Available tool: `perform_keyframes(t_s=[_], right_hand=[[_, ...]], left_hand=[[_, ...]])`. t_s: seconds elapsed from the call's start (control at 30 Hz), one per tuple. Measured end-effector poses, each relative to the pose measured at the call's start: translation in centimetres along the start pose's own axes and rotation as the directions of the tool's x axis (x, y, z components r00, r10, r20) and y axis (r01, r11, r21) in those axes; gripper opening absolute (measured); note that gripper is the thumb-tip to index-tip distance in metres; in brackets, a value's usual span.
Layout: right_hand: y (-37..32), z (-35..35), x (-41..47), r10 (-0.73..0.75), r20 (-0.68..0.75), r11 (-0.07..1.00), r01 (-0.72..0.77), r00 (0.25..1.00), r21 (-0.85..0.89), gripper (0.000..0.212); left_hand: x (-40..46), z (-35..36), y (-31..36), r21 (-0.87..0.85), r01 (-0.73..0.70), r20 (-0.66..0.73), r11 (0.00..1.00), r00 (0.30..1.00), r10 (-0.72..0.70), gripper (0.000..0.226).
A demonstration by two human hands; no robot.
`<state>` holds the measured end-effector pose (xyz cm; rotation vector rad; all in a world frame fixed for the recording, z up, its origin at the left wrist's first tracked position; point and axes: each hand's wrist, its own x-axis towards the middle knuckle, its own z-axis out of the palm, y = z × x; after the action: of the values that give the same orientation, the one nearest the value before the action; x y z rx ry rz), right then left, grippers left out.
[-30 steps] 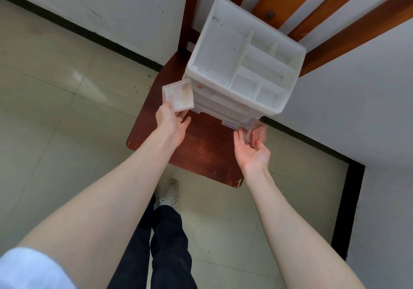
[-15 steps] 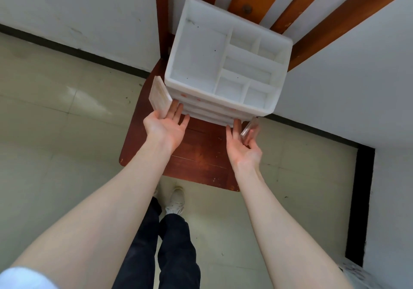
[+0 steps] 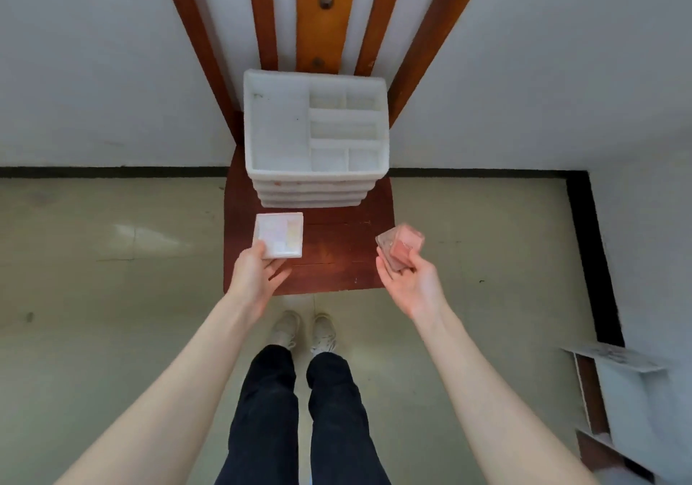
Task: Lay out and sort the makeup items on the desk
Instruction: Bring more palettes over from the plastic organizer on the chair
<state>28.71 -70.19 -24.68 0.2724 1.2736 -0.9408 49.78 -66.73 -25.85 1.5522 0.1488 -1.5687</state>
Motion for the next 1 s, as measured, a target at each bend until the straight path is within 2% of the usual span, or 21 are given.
perform_keyframes(t_s=[0.1, 0.2, 0.3, 0.47, 0.6, 0.73, 0.87, 1.0], right_hand=[[-0.9, -1.9, -4.1, -0.109, -0.014, 0.994, 0.109, 0.994, 0.006, 0.032], [-1.5, -4.5, -8.3, -0.209, -0.039, 0.977, 0.210, 0.977, 0.020, 0.027], [-2.1, -7.3, -12.9, -0.321, -0.087, 0.945, 0.325, 0.943, 0.032, 0.018], [-3.0, -13.7, -20.7, -0.514, -0.182, 0.851, 0.525, 0.839, 0.020, 0.012], [-3.1, -21.2, -26.8, -0.596, -0.323, 0.766, 0.641, 0.735, 0.046, 0.014], [-1.9, -30.3, -33.0, -0.594, -0.486, 0.690, 0.717, 0.641, 0.101, 0.016], [0.7, -40.0, -39.1, -0.559, -0.617, 0.612, 0.778, 0.554, 0.143, 0.017], [4.5, -48.7, -44.8, -0.507, -0.722, 0.510, 0.839, 0.471, 0.189, 0.017]], left_hand=[[-3.6, 0.9, 1.9, 0.320, -0.077, 0.100, 0.944, 0.994, 0.047, 0.025], [-7.1, 2.9, 3.4, 0.501, -0.179, 0.230, 0.847, 0.971, 0.069, 0.014], [-10.4, 5.8, 3.6, 0.581, -0.254, 0.381, 0.773, 0.924, 0.017, 0.015], [-16.6, 12.2, 0.2, 0.642, -0.391, 0.580, 0.659, 0.810, -0.086, 0.020], [-22.6, 16.9, -6.7, 0.669, -0.482, 0.683, 0.565, 0.699, -0.213, 0.019], [-29.5, 20.0, -15.6, 0.681, -0.554, 0.727, 0.479, 0.589, -0.352, 0.019], [-36.6, 20.5, -25.8, 0.681, -0.606, 0.727, 0.411, 0.493, -0.478, 0.023], [-43.0, 19.5, -35.4, 0.696, -0.638, 0.666, 0.328, 0.405, -0.626, 0.023]])
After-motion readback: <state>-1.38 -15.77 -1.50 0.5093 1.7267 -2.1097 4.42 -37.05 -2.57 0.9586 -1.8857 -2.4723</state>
